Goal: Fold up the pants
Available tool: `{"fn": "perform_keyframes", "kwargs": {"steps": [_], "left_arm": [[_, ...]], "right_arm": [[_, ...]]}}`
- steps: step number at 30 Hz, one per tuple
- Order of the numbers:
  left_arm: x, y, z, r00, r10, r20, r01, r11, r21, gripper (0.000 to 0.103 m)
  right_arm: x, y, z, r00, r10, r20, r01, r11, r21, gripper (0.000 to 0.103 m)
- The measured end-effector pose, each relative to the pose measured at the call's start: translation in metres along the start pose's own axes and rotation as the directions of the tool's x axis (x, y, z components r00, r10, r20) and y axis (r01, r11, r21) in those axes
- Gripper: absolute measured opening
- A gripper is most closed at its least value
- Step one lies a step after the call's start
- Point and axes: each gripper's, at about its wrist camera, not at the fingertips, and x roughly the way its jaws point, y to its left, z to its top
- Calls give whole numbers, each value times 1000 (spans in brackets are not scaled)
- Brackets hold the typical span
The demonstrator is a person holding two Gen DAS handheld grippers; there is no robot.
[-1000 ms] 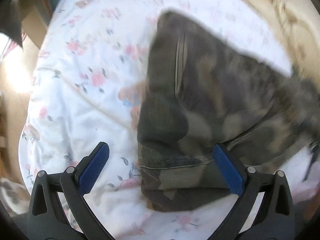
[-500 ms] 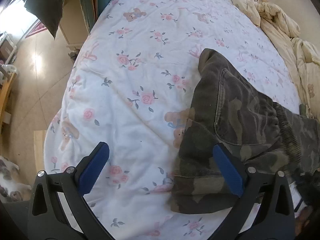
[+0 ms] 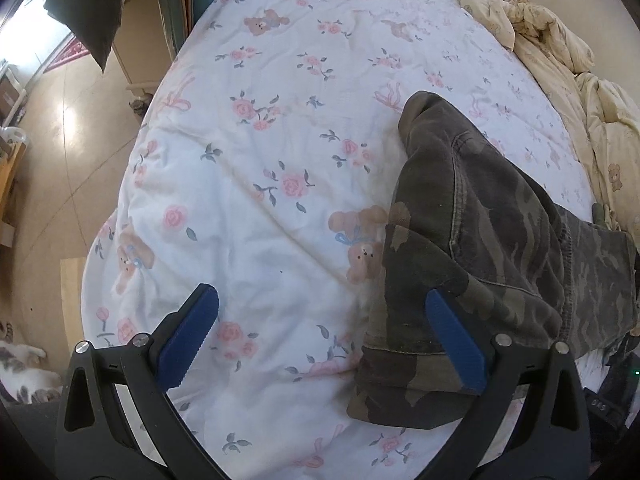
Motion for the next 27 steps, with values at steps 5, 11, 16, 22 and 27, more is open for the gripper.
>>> {"fn": "perform_keyframes", "kwargs": {"steps": [5, 11, 16, 22, 27], "left_arm": [[8, -5, -1, 999, -42, -33, 42, 999, 5, 103], [29, -24, -7, 997, -12, -71, 20, 993, 117, 103], [36, -37, -3, 997, -12, -78, 24, 988, 154, 103], [57, -47, 25, 989, -31, -145, 50, 991, 127, 103], [90, -59, 37, 962, -112, -249, 144, 983, 111, 103]], "right_arm": [[-56, 43, 2, 965, -134, 225, 180, 964, -198, 52], [-42, 93, 12, 978, -8, 210, 98, 900, -424, 52], [15, 96, 10, 1000, 3, -8, -7, 886, -464, 47], [11, 61, 24, 999, 2, -32, -12, 949, -314, 34], [-34, 64, 31, 992, 58, 108, -23, 952, -306, 46]]}}
